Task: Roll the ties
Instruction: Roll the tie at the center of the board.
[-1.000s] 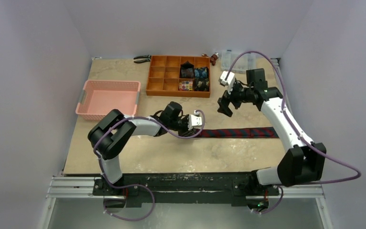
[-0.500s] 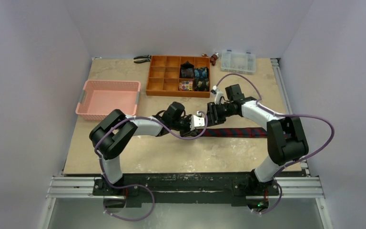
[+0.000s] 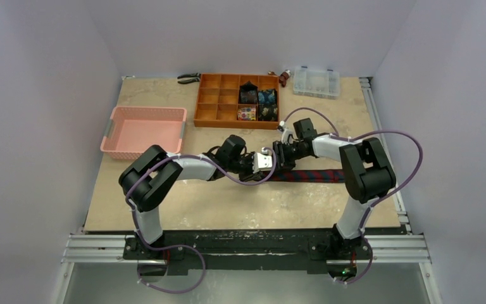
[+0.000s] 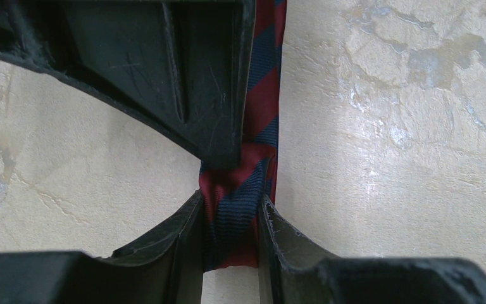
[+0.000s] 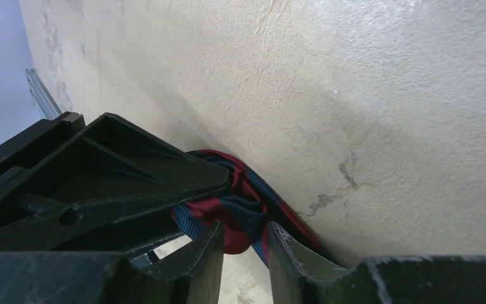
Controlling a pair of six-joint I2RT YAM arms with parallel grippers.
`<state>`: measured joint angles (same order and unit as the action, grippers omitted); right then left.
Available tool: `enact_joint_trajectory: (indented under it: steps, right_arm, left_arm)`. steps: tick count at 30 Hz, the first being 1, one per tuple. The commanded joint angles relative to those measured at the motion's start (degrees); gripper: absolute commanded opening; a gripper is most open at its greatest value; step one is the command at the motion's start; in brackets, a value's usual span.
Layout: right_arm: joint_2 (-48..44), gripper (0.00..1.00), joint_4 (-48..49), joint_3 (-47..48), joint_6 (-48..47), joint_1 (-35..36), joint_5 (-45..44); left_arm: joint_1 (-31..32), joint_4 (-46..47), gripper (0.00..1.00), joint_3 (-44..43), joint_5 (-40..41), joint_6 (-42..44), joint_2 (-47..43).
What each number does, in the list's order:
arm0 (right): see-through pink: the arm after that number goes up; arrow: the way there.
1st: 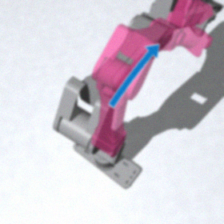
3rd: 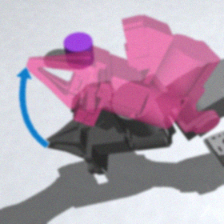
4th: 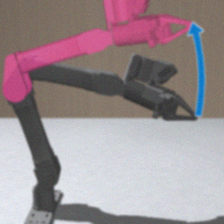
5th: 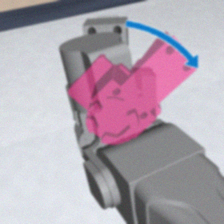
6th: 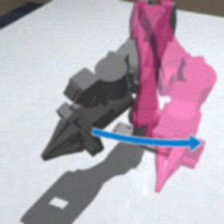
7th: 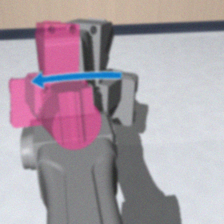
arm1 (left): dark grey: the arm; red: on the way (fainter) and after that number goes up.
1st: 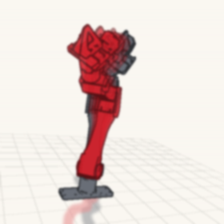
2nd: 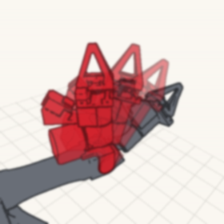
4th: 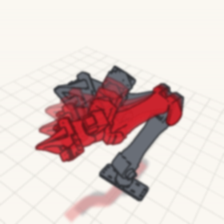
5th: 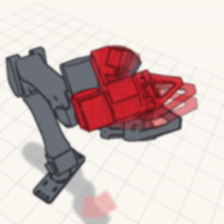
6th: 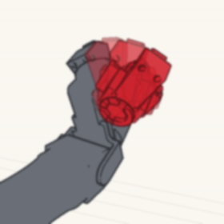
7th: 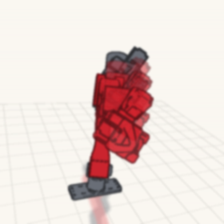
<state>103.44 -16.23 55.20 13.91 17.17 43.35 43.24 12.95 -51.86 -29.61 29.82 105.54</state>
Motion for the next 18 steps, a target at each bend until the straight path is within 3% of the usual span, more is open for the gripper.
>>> enact_joint_trajectory:
  steps: [1, 5, 7, 11, 16, 18]
  right_arm:
    - [1.2, 0.33, 3.5, 1.3, 1.4, 0.9, 3.0]
    - [1.8, 0.41, 3.2, 1.3, 2.0, 1.3, 4.8]
    - [2.3, 0.41, 3.1, 1.2, 2.0, 1.4, 5.2]
    - [4.1, 0.26, 1.7, 1.5, 0.2, 1.5, 4.9]
    - [6.5, 0.0, -2.2, 3.1, -5.4, 1.4, 2.2]
    - [7.0, 0.0, -2.9, 3.5, -6.5, 1.3, 0.2]
  left_arm:
    - [0.3, -9.5, 0.0, 1.4, 4.6, 1.8, 4.1]
    - [0.3, -9.6, 0.0, 1.3, 4.6, 1.7, 4.2]
    - [0.3, -9.6, 0.0, 1.2, 4.5, 1.8, 4.3]
    - [0.3, -9.8, 0.0, 1.0, 4.4, 1.7, 4.6]
    - [0.2, -10.0, 0.0, 0.3, 4.1, 0.5, 5.1]
    - [-0.1, -9.5, 0.0, 0.5, 2.7, -0.2, 4.6]
